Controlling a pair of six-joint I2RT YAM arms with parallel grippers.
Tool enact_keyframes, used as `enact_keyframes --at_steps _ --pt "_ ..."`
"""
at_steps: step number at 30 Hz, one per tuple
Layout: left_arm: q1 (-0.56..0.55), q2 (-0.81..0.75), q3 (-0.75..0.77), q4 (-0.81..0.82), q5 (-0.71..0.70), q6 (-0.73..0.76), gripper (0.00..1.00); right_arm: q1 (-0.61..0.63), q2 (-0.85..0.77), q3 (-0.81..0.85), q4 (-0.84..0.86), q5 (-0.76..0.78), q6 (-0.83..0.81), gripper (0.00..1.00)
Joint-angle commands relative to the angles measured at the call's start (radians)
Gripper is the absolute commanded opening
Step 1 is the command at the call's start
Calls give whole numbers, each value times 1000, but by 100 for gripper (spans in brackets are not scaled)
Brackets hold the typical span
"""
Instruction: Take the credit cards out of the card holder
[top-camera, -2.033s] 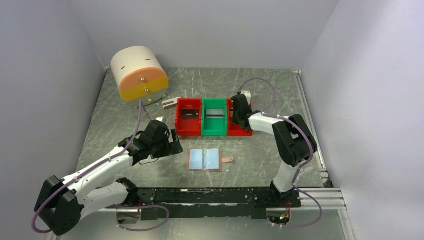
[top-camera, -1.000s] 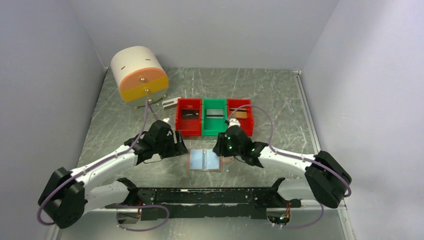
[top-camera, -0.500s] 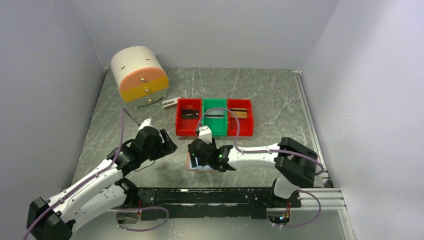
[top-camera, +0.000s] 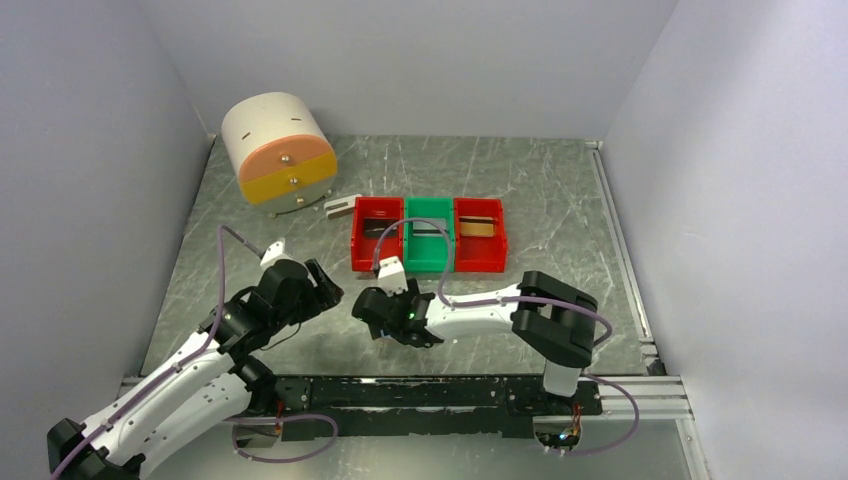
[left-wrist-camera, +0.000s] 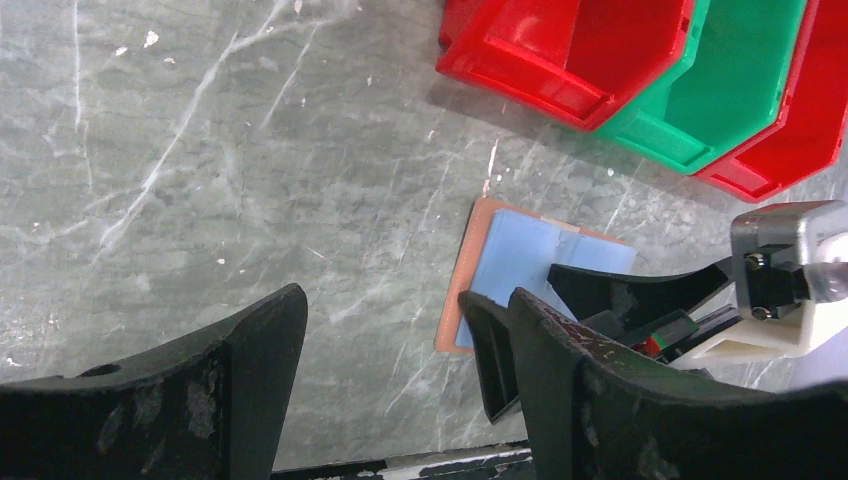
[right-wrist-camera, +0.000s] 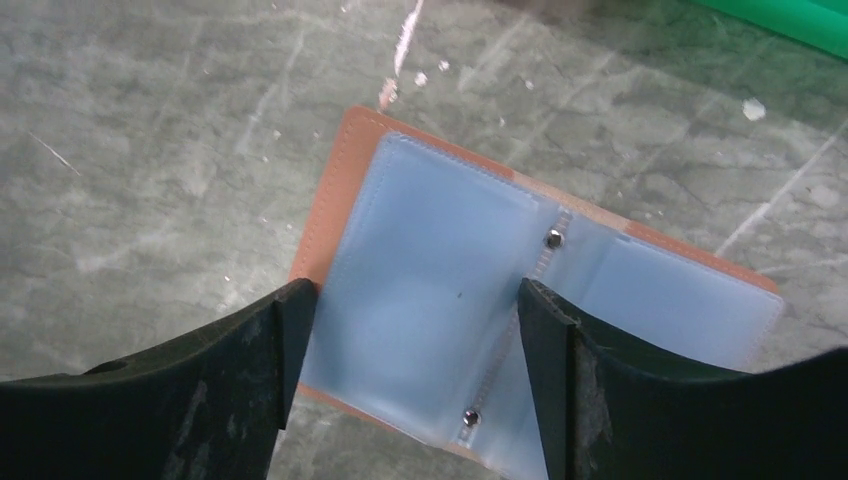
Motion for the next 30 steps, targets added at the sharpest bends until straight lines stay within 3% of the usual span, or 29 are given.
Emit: enact_keyframes --at_steps 1,8,13,22,30 --pt "-5 -1 9 -27 -30 -8 79 6 100 -12 -104 16 68 71" --pt "-5 41 6 1 -7 0 79 6 64 -43 -61 11 64 55" --pt "-5 63 7 9 4 0 78 -1 45 -45 -67 34 63 52" --pt "-5 67 5 13 8 -1 79 -40 -41 -101 45 -34 16 52" --pt "-5 71 40 -28 -36 10 82 -79 -250 -128 62 -13 -46 60"
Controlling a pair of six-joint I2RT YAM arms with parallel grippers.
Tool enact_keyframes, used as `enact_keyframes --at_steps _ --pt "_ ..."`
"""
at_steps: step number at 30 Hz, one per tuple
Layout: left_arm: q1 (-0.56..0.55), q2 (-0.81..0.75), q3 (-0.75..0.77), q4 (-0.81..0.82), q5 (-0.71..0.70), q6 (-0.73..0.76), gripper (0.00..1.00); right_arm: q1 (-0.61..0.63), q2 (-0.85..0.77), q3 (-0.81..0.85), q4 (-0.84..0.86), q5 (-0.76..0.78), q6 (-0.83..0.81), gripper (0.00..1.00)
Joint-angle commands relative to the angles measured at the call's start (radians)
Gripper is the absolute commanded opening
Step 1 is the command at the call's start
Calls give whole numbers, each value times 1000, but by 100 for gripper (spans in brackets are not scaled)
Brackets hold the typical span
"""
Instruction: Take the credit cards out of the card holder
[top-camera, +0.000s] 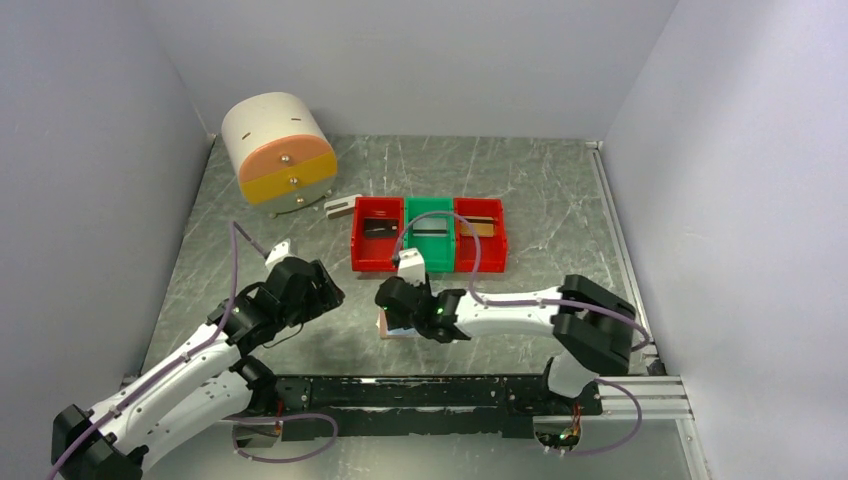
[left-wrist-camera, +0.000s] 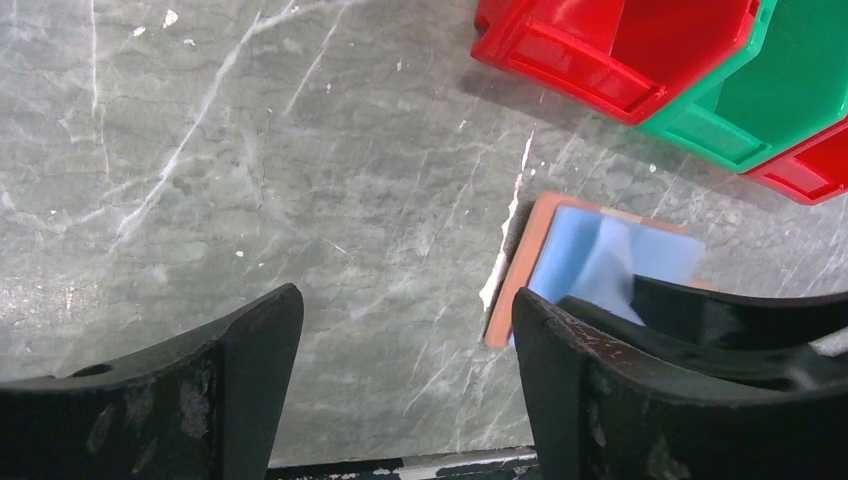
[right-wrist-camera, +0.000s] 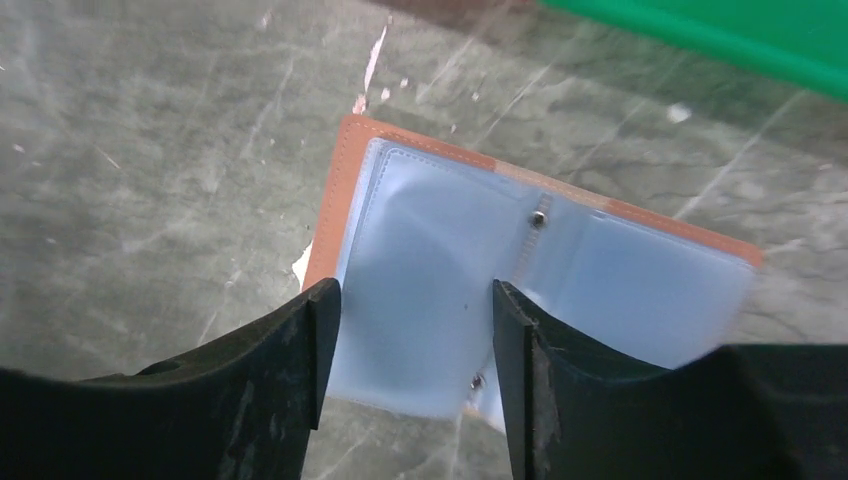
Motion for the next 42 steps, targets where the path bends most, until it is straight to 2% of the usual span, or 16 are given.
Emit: enact_keyframes --at_steps 1,3,6,9,16,19,21,25,30,35,38,42 --pt "-5 2 45 -23 -39 11 83 -42 -134 -8 -42 53 -33 63" --pt "-5 6 52 -27 -46 14 85 -60 -202 -35 -51 79 -49 68" --pt "-4 16 65 -24 -60 25 91 -117 -314 -87 -12 35 -88 75" --pt "-5 39 92 -25 -81 40 96 -179 -402 -117 -15 0 -117 76" --pt "9 144 205 -45 -158 135 100 -335 -563 -150 -37 28 -195 79" --pt "65 190 264 -42 -149 208 100 -430 -605 -155 -37 27 -239 80" --pt "145 205 311 -50 -131 255 99 -498 -629 -143 -58 34 -266 81" --pt "265 176 378 -86 -161 291 100 -658 -686 -132 -69 -20 -325 84" --pt "289 125 439 -167 -250 275 99 -852 -749 -119 -77 -132 -396 88" --pt "288 115 480 -256 -290 224 100 -890 -769 -85 -128 -113 -441 92" --pt "288 120 506 -286 -285 213 100 -890 -793 -72 -148 -199 -455 100" --pt "288 120 540 -298 -294 217 100 -890 -827 -86 -166 -244 -448 100"
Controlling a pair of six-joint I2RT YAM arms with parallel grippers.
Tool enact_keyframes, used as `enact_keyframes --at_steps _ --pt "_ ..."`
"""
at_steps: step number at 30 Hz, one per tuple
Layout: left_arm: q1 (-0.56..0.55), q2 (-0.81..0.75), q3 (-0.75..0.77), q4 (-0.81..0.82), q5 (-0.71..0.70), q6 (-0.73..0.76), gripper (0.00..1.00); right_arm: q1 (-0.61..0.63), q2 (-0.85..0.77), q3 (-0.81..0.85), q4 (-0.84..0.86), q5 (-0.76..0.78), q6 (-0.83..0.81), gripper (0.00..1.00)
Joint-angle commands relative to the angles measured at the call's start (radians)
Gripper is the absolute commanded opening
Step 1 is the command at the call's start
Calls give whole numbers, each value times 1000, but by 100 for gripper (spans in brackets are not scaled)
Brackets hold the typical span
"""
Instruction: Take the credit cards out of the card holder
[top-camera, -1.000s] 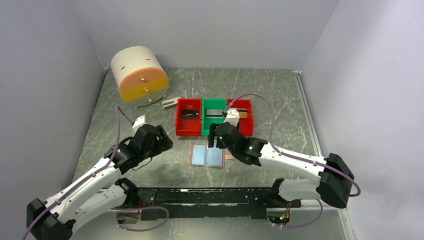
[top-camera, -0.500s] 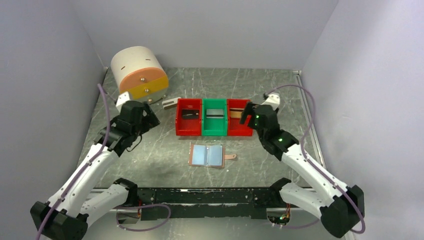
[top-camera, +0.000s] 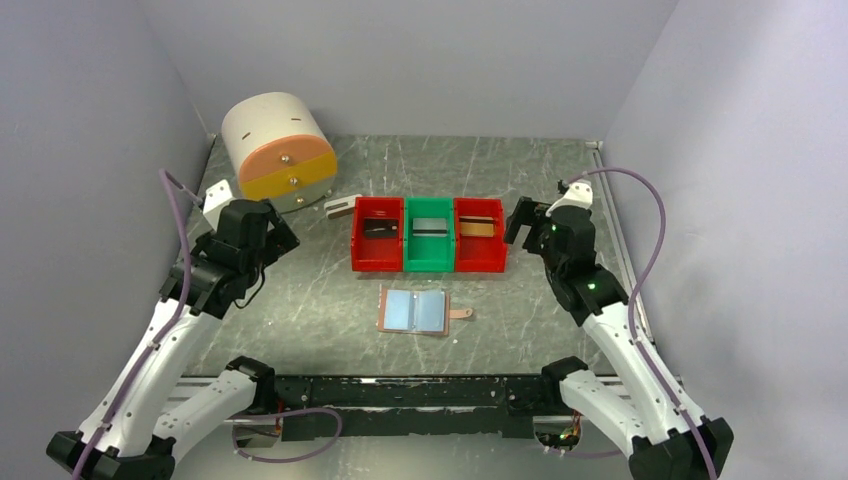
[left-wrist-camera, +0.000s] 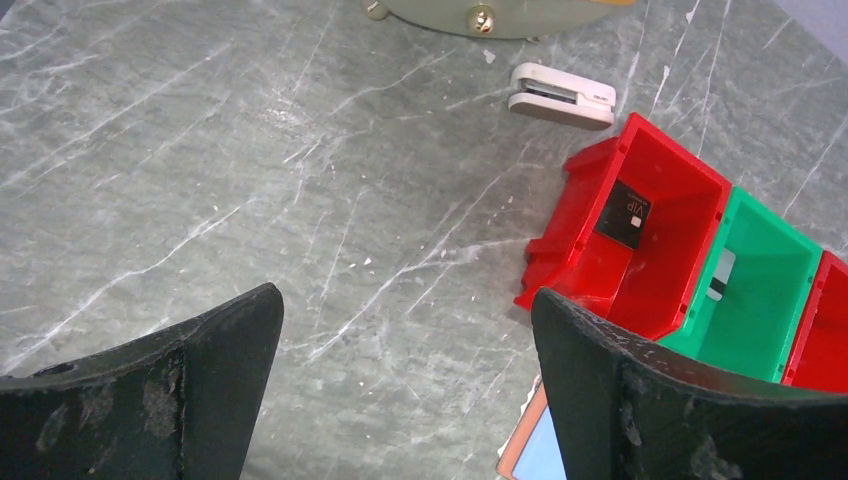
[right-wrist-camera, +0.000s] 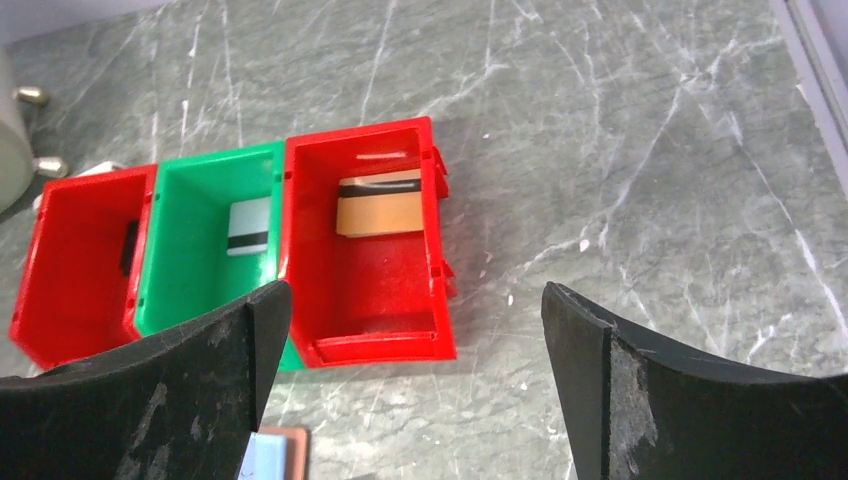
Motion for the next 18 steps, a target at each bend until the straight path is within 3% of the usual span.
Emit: enact_keyframes --at_steps 1,18 --pt "6 -6 62 -45 -36 -3 100 -8 -43 17 -50 -61 -21 100" --pt "5 -59 25 6 12 14 99 -7 3 104 -127 -43 4 100"
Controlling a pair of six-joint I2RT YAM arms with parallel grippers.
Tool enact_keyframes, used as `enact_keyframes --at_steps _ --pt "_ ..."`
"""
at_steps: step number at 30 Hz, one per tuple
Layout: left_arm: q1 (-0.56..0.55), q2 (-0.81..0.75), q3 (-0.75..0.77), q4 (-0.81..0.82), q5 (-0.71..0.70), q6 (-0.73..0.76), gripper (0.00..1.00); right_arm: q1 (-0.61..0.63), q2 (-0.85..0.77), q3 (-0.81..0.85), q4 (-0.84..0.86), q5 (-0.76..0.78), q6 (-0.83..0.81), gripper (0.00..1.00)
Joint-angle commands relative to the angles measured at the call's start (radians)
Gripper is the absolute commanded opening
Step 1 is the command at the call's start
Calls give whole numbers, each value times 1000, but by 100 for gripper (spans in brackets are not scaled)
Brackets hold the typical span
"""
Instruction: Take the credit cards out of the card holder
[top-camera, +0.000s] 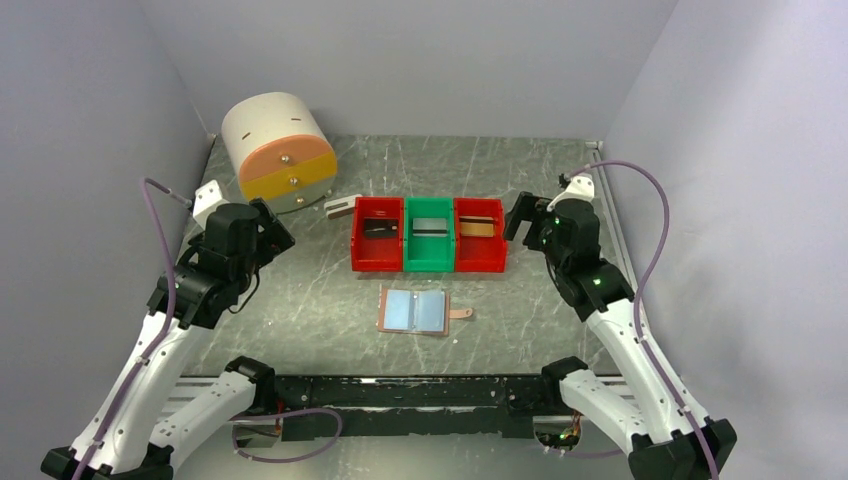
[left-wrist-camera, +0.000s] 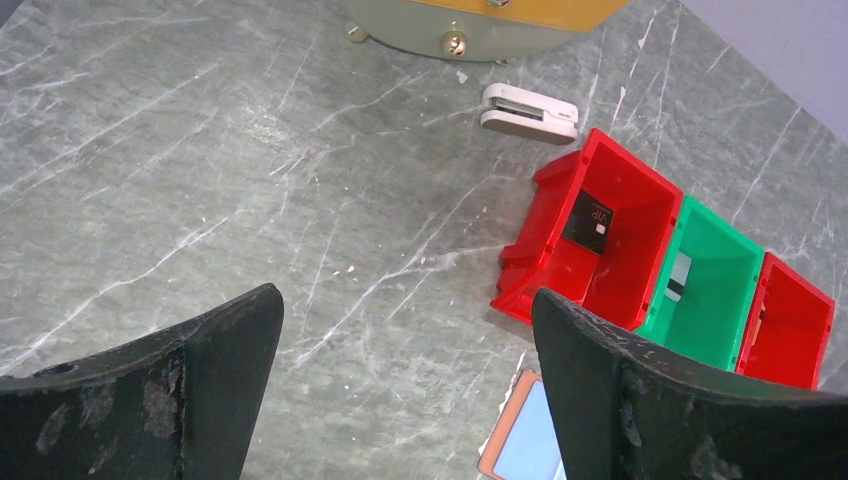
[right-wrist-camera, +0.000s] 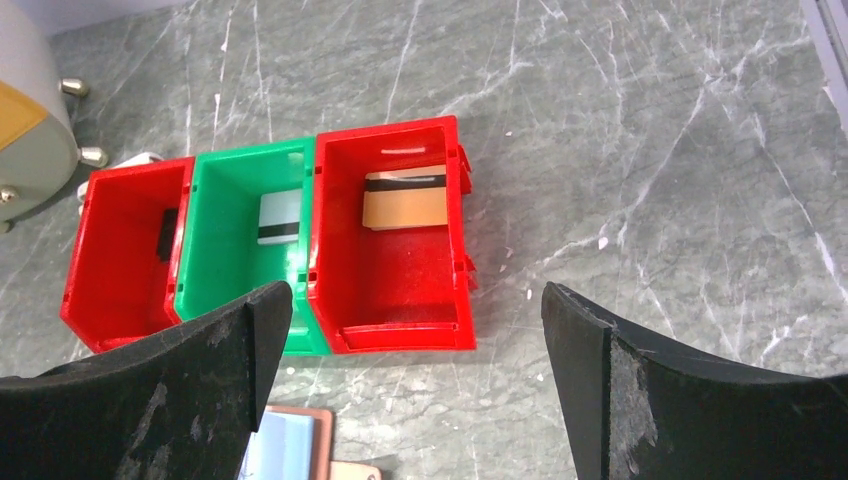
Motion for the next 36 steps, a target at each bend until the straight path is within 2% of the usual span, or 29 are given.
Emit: enact_keyframes --at_steps 1,8,18,36 --pt "5 -5 -4 17 7 16 100 -6 8 26 -41 31 -3 99" --pt "5 -12 -13 16 12 21 100 -6 -42 -14 -12 35 -14 100" --pt "6 -13 -23 15 13 16 99 -6 -41 -25 -30 105 17 100" --pt "5 -8 -26 14 31 3 100 -7 -50 -36 -54 110 8 100"
